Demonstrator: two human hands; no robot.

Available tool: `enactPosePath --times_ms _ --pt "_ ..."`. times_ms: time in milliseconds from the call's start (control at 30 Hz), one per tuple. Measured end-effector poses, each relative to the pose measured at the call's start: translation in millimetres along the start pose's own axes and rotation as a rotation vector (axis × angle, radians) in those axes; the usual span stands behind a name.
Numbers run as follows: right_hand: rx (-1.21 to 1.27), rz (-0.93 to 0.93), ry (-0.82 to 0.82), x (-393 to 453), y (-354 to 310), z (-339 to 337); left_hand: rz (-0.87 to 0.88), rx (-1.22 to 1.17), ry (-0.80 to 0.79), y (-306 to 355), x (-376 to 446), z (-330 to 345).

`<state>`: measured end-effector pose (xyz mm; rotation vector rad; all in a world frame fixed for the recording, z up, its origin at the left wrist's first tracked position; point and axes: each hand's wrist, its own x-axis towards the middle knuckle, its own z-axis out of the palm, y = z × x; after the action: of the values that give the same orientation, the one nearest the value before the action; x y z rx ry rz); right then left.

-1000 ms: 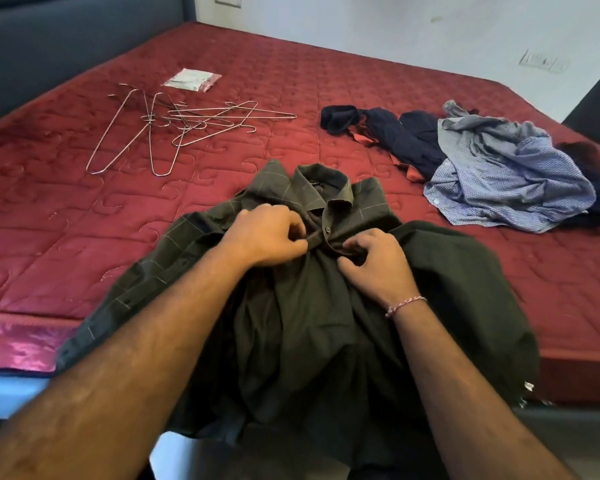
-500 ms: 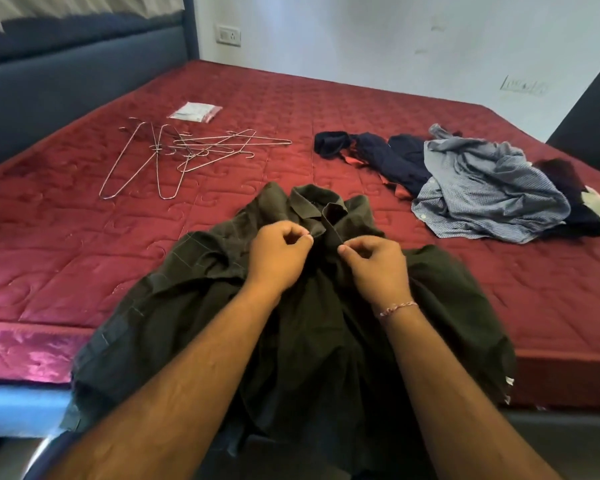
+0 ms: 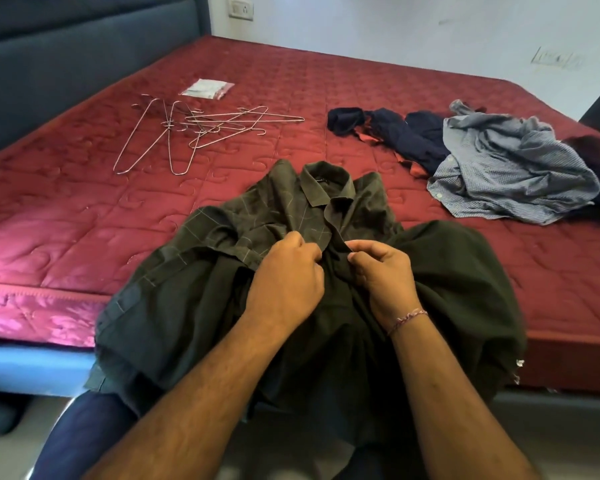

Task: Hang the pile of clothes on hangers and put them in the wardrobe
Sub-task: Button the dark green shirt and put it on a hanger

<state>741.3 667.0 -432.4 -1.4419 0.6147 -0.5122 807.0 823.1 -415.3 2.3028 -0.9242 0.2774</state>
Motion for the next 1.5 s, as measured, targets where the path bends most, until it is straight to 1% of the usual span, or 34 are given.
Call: enactPosePath --times_ms 100,167,267,400,533,600,733,900,1033,1167,1333,1400,1433,1500 --pt "0.055 0.039 -0.043 -3 -8 -1 -0.085 -0.003 -0.005 -13 5 -9" --pt "0.073 0.065 -0.050 -4 -12 -3 -0.116 0.075 -0.076 -20 9 -13" --pt "0.069 0.070 -0.046 -6 -12 -3 -0.087 0.165 -0.170 -20 7 -12" --pt "-0.129 0.032 -0.039 -9 -8 -3 -0.095 0.189 -0.221 -15 4 -10" --pt "-0.190 0.024 -0.048 -13 -6 -3 -0.144 0.204 -0.271 -9 10 -14" --pt "-0.217 0.013 -0.058 -16 -9 0 -0.172 0.200 -0.286 -10 14 -15" --pt "-0.248 0.012 -0.043 -18 -14 4 -0.183 0.156 -0.261 -20 23 -15" --pt "-0.253 0.025 -0.020 -20 -15 5 -0.237 0.128 -0.298 -29 29 -17" --pt "-0.265 0.031 -0.011 -21 -16 5 -0.209 0.241 -0.332 -23 27 -16" --pt "-0.271 0.026 -0.003 -21 -14 6 -0.186 0.273 -0.363 -19 26 -15" --pt "-0.236 0.021 0.002 -24 -16 7 -0.070 0.328 -0.455 -6 25 -24" --pt "-0.190 0.016 0.012 -23 -18 8 -0.079 0.301 -0.429 -6 27 -23" --pt "-0.152 0.006 0.036 -22 -19 10 -0.113 0.240 -0.374 -7 28 -21" --pt "-0.081 -0.023 0.113 -15 -21 17 -0.227 0.000 -0.172 -8 31 -15"
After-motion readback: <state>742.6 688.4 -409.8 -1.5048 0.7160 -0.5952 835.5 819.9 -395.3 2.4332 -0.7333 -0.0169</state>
